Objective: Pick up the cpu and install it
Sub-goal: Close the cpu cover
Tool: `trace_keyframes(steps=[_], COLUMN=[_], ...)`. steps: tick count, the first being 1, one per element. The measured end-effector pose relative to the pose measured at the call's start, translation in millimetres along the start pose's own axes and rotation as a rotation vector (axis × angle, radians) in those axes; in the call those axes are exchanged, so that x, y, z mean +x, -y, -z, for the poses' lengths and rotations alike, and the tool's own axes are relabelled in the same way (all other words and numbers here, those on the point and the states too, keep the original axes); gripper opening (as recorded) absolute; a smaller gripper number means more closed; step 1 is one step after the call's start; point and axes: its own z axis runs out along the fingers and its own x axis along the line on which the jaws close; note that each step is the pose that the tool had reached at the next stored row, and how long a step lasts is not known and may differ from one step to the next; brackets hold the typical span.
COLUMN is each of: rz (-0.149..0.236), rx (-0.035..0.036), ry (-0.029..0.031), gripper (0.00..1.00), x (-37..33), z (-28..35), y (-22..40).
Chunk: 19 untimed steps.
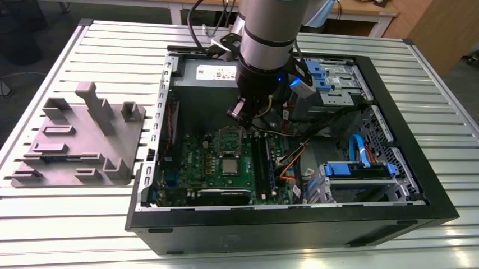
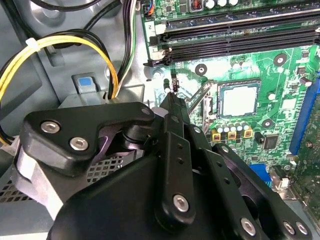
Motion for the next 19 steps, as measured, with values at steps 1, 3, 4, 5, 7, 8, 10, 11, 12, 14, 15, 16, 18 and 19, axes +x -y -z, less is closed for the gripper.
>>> trace_keyframes(steps=[1, 3, 4, 5, 7, 8, 10, 11, 12, 14, 15, 16, 18, 19], rz=[0.001, 0.001, 0.001, 0.001, 0.002, 0.002, 0.003, 0.003, 0.004, 0.005, 0.005, 0.006, 0.007, 0.007], rx=[0.0001, 0.0001, 0.0001, 0.0001, 0.0001, 0.0001, 0.0001, 0.0001, 0.0002, 0.0002, 0.0002, 0.0002, 0.0002, 0.0002], ry=[-0.0002, -0.0003, -0.0003, -0.0003, -0.0003, -0.0003, -0.0002, -0.0004, -0.0005, -0.0005, -0.0006, -0.0006, -0.0006, -0.0006], gripper=[0.1, 0.1, 0.1, 0.1, 0.1, 0.1, 0.1, 0.1, 0.1, 0.1, 0.1, 0.1, 0.1, 0.1], x=[0.0, 0.0, 0.0, 0.0, 0.0, 0.1, 0.2, 0.4, 0.5, 0.6, 0.7, 0.8, 1.0, 1.1], z=[0.1, 0.1, 0.1, 0.1, 0.1, 0.1, 0.2, 0.4, 0.6, 0.9, 1.1, 1.3, 1.8, 2.0], y=[0.0, 0.0, 0.0, 0.0, 0.0, -0.1, -0.3, -0.4, -0.6, -0.8, -0.9, -1.0, -1.1, -1.1])
